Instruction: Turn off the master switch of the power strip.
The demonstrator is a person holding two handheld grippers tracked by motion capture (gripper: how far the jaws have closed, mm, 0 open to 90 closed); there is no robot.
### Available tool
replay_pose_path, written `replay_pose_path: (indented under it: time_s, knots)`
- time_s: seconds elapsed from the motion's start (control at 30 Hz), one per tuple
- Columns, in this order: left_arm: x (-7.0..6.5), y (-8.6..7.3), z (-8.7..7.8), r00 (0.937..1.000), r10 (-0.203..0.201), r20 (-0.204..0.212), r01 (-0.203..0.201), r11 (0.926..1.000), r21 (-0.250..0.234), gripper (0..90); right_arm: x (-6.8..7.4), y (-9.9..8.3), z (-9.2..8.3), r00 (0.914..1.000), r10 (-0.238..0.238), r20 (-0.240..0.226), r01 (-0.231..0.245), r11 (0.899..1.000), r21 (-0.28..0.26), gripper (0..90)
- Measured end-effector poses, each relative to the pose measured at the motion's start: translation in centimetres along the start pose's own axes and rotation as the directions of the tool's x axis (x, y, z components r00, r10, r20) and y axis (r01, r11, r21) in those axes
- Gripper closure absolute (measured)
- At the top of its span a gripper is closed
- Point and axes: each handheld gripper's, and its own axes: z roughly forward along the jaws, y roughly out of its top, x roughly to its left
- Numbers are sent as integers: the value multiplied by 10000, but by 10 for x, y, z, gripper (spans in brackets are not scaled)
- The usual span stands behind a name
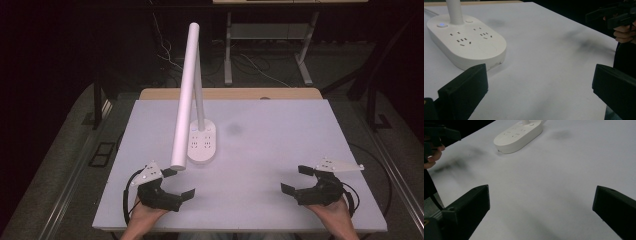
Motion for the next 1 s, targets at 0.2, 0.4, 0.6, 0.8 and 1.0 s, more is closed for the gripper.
replay_pose_path:
  time_s: [0.2, 0.4, 0.6, 0.8, 1.0]
  knots:
    - [-1, 0, 1, 10000, 69, 2, -69, 9999, 73, 0, 1, -2, 1, 9998, -176, -49, 177, 9997, 139, 4]
    - [-1, 0, 0, 10000, 63, -42, -62, 9999, 88, 0, 1, -3, 2, 9998, -206, -62, 207, 9996, 183, 4]
    - [1, 1, -2, 10000, -14, -68, 15, 9999, 99, 0, 0, -4, 1, 9997, -257, 4, 256, 9995, 190, 4]
    - [-1, 1, -1, 9999, 72, -155, -68, 9997, 233, 0, -1, -5, 0, 9998, -184, -10, 184, 9996, 196, 4]
    - [-5, 4, -3, 9996, 161, -222, -154, 9995, 280, 0, 2, -7, 1, 9996, -255, -140, 259, 9991, 331, 4]
